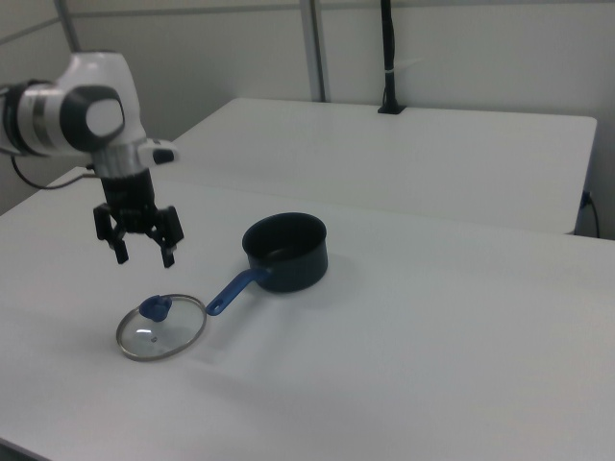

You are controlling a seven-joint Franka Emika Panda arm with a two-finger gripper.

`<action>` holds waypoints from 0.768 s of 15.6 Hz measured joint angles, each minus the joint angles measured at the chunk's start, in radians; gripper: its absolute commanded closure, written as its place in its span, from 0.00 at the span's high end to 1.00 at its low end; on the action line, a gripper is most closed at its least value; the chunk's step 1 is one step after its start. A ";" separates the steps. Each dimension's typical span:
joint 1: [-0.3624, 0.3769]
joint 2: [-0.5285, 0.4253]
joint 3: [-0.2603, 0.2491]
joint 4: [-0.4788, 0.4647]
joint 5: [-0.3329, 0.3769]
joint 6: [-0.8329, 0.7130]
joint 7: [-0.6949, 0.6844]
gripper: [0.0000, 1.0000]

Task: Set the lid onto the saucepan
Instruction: 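Move the gripper down over the blue knob of the glass lid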

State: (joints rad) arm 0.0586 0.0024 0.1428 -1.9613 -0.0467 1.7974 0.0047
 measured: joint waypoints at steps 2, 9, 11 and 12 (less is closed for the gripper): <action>0.000 0.023 0.003 -0.039 0.010 0.072 0.007 1.00; 0.000 0.129 0.043 -0.074 0.012 0.199 0.127 1.00; 0.000 0.149 0.052 -0.075 0.012 0.214 0.137 1.00; 0.000 0.158 0.054 -0.077 0.012 0.221 0.138 1.00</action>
State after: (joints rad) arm 0.0583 0.1602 0.1964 -2.0381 -0.0350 2.0182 0.1423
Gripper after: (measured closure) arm 0.000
